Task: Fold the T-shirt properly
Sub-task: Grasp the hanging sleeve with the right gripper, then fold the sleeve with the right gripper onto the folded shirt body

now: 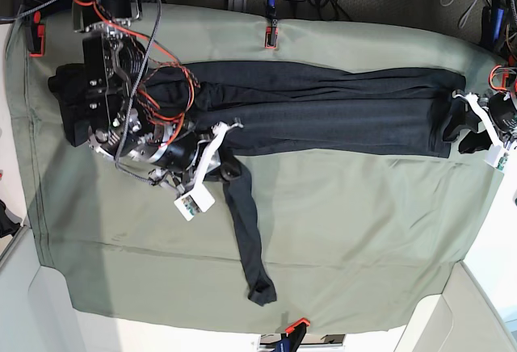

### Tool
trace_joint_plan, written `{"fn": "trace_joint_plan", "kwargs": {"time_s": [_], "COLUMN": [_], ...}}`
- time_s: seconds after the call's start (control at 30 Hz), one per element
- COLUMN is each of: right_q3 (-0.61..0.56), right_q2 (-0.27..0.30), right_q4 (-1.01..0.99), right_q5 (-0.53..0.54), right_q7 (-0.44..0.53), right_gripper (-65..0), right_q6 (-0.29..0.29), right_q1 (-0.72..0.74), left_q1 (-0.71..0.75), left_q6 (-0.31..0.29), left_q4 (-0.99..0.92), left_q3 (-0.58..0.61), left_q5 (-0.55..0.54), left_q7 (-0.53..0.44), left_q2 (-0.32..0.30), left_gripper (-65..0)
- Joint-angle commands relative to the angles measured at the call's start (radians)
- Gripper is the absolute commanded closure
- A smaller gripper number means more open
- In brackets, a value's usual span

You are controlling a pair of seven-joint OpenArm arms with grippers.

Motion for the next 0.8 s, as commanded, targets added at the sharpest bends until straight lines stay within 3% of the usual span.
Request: {"fn": "trace_joint_plan", "kwargs": {"time_s": [0.0, 0.27, 0.33, 0.4, 0.5, 0.57, 0.67, 0.77], "right_q3": [0.001, 0.001, 0.002, 0.002, 0.002, 0.002, 0.002, 0.002], "right_q2": [0.004, 0.004, 0.004, 0.004, 0.002, -0.017, -0.066, -0.133], "right_q4": [0.047, 0.138, 0.138, 0.138, 0.137, 0.132, 0.076, -0.050], "right_q5": [0.039, 0.071, 0.066, 0.034, -0.035, -0.119, -0.235, -0.307], "right_q7": [0.017, 0.020, 0.039, 0.116, 0.219, 0.231, 0.237, 0.265], "right_gripper": [0.0, -1.9, -21.4, -34.7, -37.4, -37.4, -37.4, -37.4], "right_q6": [0.010, 0.029, 0.013, -0.005, -0.080, -0.156, -0.252, -0.299], "right_q1": [-0.015, -0.198, -0.195, -0.185, -0.150, -0.108, -0.026, 0.061], "left_q1": [-0.011, -0.011, -0.011, -0.011, -0.011, -0.011, -0.011, -0.011], "left_q6": [-0.008, -0.008, -0.008, -0.008, -0.008, -0.008, -0.008, -0.008], "left_q4": [0.022, 0.156, 0.189, 0.205, 0.207, 0.207, 0.207, 0.207], "left_q3": [-0.012, -0.012, -0.012, -0.012, -0.012, -0.012, -0.012, -0.012], "left_q5": [-0.024, -0.051, -0.051, -0.051, -0.051, -0.053, -0.071, -0.080], "left_q7": [-0.010, -0.002, -0.003, -0.002, 0.005, 0.016, 0.021, 0.029], "left_q2": [-0.027, -0.026, -0.026, -0.026, -0.026, -0.026, -0.026, -0.026], "left_gripper": [-31.8, -31.8, -31.8, -31.8, -31.8, -31.8, -31.8, -31.8]}}
